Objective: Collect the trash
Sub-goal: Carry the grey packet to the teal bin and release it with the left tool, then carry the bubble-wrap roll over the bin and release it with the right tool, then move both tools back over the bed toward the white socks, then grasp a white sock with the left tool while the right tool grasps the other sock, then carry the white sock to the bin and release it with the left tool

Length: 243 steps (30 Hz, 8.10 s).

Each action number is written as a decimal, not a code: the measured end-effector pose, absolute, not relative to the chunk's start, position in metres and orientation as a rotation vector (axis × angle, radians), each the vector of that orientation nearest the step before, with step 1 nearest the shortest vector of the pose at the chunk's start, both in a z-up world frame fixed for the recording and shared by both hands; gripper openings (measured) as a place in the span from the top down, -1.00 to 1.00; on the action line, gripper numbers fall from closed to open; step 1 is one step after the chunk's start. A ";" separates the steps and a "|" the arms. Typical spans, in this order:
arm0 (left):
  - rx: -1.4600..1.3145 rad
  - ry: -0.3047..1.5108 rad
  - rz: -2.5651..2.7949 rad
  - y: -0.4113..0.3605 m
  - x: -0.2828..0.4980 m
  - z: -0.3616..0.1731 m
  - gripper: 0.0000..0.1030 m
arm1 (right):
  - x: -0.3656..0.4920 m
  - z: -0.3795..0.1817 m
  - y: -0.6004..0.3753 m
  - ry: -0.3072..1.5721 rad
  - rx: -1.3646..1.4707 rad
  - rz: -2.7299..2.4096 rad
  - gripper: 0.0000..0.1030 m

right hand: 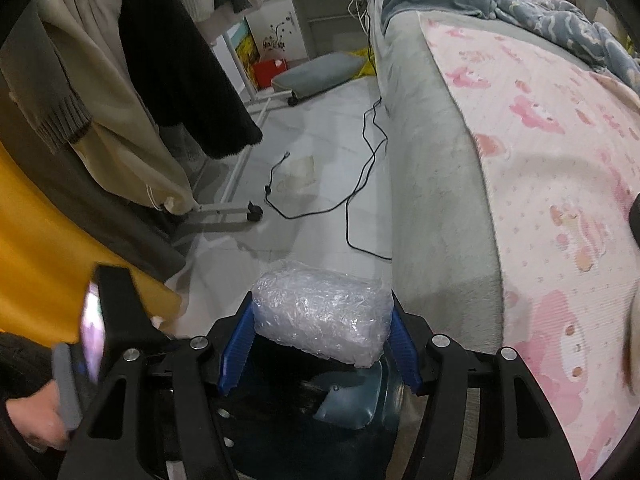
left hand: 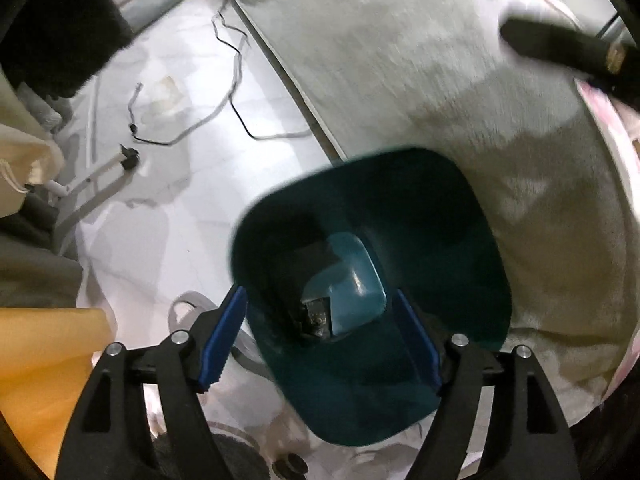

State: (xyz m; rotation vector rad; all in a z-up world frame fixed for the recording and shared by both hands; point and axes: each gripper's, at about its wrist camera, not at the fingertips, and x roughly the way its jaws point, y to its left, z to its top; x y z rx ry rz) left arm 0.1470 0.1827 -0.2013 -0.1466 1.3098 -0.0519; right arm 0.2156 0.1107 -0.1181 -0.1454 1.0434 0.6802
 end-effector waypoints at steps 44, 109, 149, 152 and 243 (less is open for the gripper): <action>-0.174 0.778 0.049 0.223 0.135 -0.059 -0.37 | 0.154 -0.240 0.179 1.435 -0.502 0.841 -0.46; -0.159 0.661 -0.224 0.038 0.208 -0.001 -0.75 | 0.243 -0.046 -0.121 0.787 -0.118 0.470 -0.54; -0.110 0.852 -0.356 -0.059 0.253 -0.082 -0.77 | 0.251 -0.035 -0.184 0.785 0.041 0.479 0.24; -0.127 0.861 -0.364 -0.064 0.256 -0.088 -0.72 | 0.249 -0.035 -0.186 0.784 0.043 0.480 0.24; -0.123 1.252 -0.047 0.125 0.189 -0.185 0.12 | 0.216 -0.036 0.006 0.841 -0.011 0.690 0.11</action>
